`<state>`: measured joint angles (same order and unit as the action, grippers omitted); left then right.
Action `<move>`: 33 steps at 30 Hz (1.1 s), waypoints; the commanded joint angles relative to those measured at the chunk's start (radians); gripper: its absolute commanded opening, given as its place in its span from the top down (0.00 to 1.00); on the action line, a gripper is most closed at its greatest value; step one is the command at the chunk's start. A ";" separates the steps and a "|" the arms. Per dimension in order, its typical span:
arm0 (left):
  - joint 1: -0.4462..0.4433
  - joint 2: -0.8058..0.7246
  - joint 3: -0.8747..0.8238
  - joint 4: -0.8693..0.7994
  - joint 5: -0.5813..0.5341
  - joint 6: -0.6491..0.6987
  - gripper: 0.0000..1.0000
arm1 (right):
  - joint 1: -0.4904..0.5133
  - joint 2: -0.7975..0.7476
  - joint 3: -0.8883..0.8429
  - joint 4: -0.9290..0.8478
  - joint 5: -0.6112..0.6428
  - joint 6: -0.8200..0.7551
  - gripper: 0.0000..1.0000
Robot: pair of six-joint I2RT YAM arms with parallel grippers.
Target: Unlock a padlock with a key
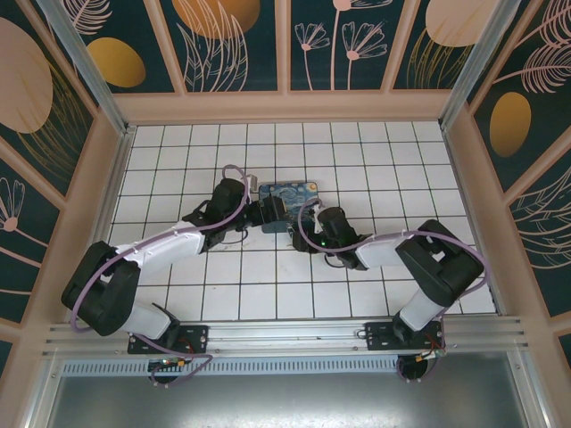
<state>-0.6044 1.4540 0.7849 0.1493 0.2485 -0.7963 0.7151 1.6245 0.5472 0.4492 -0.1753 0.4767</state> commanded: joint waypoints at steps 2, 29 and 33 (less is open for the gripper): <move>0.010 0.016 0.035 -0.025 -0.014 0.029 0.17 | 0.009 0.037 0.033 0.031 -0.018 -0.015 0.55; 0.012 0.205 0.219 -0.238 -0.235 0.285 0.17 | 0.010 -0.031 -0.011 0.004 0.030 0.142 1.00; -0.006 0.218 0.203 -0.238 -0.251 0.295 0.17 | 0.010 -0.032 -0.024 0.022 0.042 0.183 1.00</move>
<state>-0.5964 1.6558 0.9791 -0.0647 0.0296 -0.5377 0.7200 1.6238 0.5426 0.4549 -0.1577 0.6113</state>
